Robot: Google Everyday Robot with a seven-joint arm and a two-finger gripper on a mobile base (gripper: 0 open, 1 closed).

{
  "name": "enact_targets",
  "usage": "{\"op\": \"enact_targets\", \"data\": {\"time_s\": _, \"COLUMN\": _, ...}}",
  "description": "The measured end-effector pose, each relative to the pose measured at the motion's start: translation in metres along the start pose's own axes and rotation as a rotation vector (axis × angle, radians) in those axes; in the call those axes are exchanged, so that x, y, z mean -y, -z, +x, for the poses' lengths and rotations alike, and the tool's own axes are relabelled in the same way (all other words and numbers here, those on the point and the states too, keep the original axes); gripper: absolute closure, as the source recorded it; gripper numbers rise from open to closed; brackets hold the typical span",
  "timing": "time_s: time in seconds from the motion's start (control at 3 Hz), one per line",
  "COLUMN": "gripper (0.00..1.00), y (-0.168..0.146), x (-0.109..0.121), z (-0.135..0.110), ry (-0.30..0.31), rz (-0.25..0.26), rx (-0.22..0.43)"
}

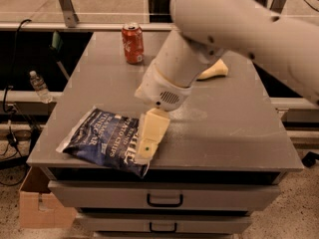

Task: Move blue chip bag near sponge

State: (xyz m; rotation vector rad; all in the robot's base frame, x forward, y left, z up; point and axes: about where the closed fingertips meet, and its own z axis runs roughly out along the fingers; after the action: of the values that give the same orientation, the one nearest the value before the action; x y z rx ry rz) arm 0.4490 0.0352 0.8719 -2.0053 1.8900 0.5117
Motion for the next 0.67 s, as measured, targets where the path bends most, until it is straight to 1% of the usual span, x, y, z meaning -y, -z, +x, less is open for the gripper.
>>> {"op": "enact_targets", "data": {"time_s": 0.33, "gripper": 0.16, "y": -0.028, "x": -0.0064, "z": -0.0109, "ry": 0.007, "rz": -0.048, "rx": 0.009}}
{"op": "enact_targets", "data": {"time_s": 0.67, "gripper": 0.4, "y": -0.0372, "x": -0.0041, "z": -0.0115, "ry": -0.014, "rz": -0.06, "rx": 0.016}}
